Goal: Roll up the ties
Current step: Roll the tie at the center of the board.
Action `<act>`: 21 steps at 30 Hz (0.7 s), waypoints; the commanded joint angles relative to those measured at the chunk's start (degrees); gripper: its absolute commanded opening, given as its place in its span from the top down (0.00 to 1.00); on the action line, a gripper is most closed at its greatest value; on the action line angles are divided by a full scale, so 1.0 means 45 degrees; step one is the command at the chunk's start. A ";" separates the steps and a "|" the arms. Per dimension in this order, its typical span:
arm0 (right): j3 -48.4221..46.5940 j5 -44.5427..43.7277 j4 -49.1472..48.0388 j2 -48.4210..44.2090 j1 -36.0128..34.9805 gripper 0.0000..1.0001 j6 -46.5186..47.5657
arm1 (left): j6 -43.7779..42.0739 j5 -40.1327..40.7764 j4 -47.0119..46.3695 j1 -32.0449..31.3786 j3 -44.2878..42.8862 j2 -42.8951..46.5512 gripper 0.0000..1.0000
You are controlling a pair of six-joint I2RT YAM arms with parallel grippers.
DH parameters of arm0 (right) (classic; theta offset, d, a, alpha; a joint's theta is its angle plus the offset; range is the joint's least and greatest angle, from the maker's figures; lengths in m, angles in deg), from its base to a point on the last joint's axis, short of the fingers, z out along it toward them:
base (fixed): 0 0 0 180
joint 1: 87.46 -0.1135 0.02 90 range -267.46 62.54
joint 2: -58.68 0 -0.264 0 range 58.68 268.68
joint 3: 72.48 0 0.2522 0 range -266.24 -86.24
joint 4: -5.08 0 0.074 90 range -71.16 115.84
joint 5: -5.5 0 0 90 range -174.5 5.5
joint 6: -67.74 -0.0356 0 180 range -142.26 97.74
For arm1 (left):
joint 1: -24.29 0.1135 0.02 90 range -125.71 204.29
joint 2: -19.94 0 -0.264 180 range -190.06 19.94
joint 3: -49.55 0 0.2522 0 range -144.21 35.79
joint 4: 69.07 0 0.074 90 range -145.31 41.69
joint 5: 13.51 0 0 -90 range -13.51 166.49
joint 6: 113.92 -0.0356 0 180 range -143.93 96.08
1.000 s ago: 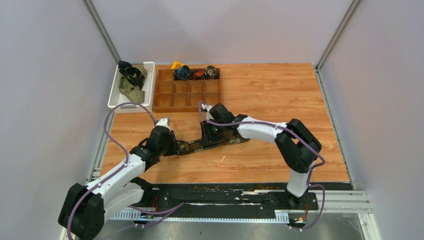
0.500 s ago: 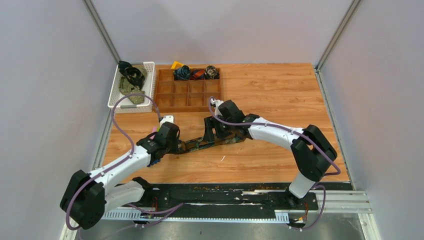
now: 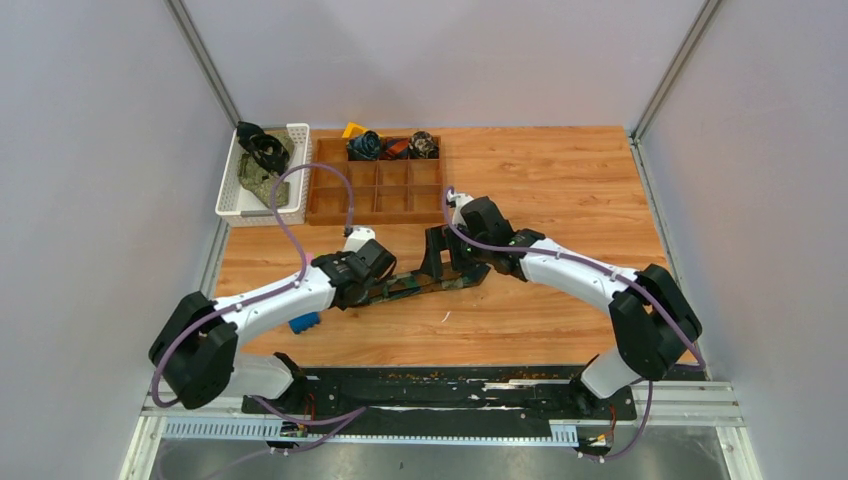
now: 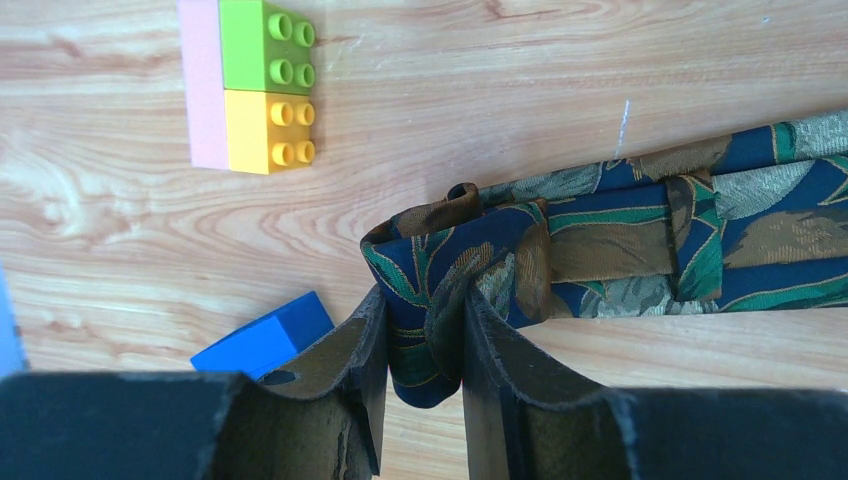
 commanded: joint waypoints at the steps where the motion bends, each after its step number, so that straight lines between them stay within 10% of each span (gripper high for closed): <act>1: 0.0264 -0.0224 -0.0529 -0.0744 0.0234 0.01 -0.0084 | 0.0568 0.1959 0.1419 -0.0601 -0.0988 -0.0987 0.68; 21: 0.2234 -0.2105 -0.0942 -0.3911 0.1651 0.01 -0.1284 | 0.0941 0.3236 0.2765 -0.2583 -0.4156 -0.5496 0.69</act>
